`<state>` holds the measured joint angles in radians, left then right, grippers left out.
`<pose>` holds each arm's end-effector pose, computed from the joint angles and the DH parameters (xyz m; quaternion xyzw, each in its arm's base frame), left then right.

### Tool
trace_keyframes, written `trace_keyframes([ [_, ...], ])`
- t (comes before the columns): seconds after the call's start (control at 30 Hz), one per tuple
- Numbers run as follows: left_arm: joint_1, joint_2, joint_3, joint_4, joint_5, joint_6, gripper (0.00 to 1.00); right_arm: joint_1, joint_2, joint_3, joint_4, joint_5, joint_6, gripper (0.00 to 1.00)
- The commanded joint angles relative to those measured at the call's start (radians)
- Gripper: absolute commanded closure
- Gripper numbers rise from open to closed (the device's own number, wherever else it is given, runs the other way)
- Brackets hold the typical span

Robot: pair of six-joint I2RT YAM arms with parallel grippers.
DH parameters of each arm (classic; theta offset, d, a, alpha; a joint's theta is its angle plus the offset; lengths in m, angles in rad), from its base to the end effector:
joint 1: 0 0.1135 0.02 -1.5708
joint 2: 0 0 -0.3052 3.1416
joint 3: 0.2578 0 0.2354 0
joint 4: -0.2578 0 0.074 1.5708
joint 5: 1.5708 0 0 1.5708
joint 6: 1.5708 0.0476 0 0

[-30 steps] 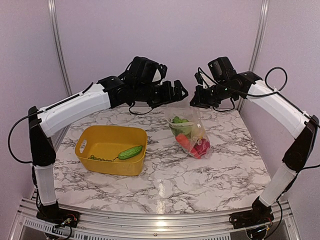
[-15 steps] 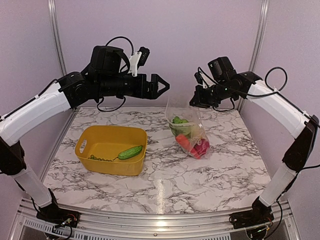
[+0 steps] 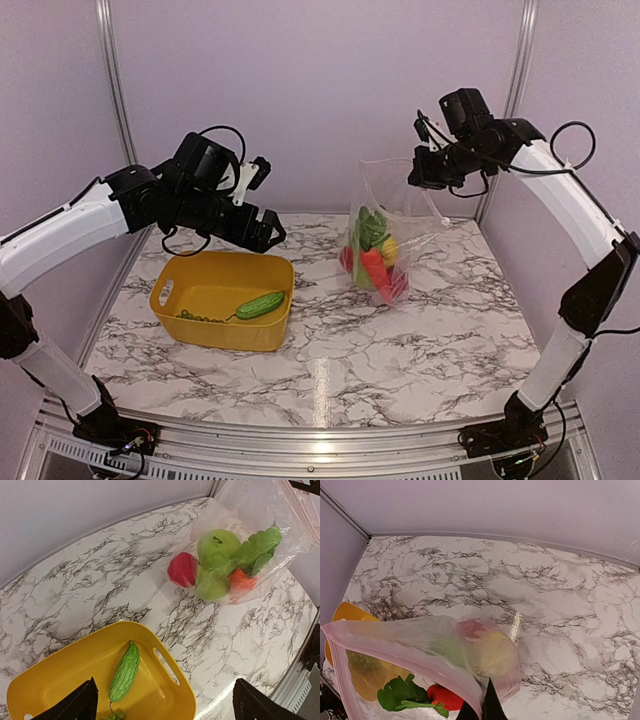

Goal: Place the food in the zip-top bag and seal the zipper
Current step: Pick up the fake vegetable from the bin.

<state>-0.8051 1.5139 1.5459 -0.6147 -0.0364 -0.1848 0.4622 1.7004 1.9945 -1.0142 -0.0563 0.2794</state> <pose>0.2298 -0.2365 0.4186 0.2604 0.8409 -0.2111 0.4248 0.3132 0.1590 0.4594 -0.0947 0.9057 0.1734 0.3752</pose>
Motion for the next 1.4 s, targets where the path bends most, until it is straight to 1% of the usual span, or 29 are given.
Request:
trace_keyframes([
  [0.0, 0.051, -0.053, -0.059, -0.082, 0.023, 0.079, 0.07, 0.087, 0.031, 0.007, -0.06, 0.022, -0.038, 1.0],
  [0.1, 0.062, -0.033, -0.086, -0.097, 0.032, 0.124, 0.11, 0.104, 0.025, -0.022, -0.027, -0.005, -0.019, 1.0],
  [0.23, 0.073, 0.036, -0.119, -0.127, 0.095, 0.169, 0.2, 0.104, 0.033, -0.01, -0.014, -0.034, -0.01, 1.0],
  [0.37, 0.079, 0.098, -0.146, -0.12, 0.104, 0.179, 0.28, 0.104, 0.041, -0.014, -0.012, -0.048, -0.011, 1.0],
  [0.43, 0.081, 0.119, -0.154, -0.1, 0.136, 0.21, 0.29, 0.103, 0.033, -0.04, 0.01, -0.072, 0.0, 1.0],
  [0.5, 0.081, 0.143, -0.144, -0.096, 0.135, 0.227, 0.3, 0.104, 0.019, -0.066, 0.023, -0.086, 0.008, 1.0],
  [0.63, 0.084, 0.207, -0.116, -0.118, 0.107, 0.266, 0.3, 0.104, 0.004, -0.091, 0.029, -0.089, 0.008, 1.0],
  [0.73, 0.084, 0.281, -0.052, -0.18, 0.067, 0.271, 0.35, 0.104, -0.003, -0.089, 0.024, -0.09, 0.009, 1.0],
  [0.8, 0.085, 0.314, -0.028, -0.191, 0.045, 0.269, 0.37, 0.104, -0.011, -0.098, 0.026, -0.086, 0.013, 1.0],
  [1.1, 0.085, 0.401, -0.007, -0.149, -0.034, 0.3, 0.38, 0.104, -0.043, -0.153, 0.042, -0.084, 0.034, 1.0],
  [1.37, 0.084, 0.483, 0.04, -0.11, -0.034, 0.296, 0.39, 0.104, -0.047, -0.163, 0.055, -0.08, 0.047, 1.0],
])
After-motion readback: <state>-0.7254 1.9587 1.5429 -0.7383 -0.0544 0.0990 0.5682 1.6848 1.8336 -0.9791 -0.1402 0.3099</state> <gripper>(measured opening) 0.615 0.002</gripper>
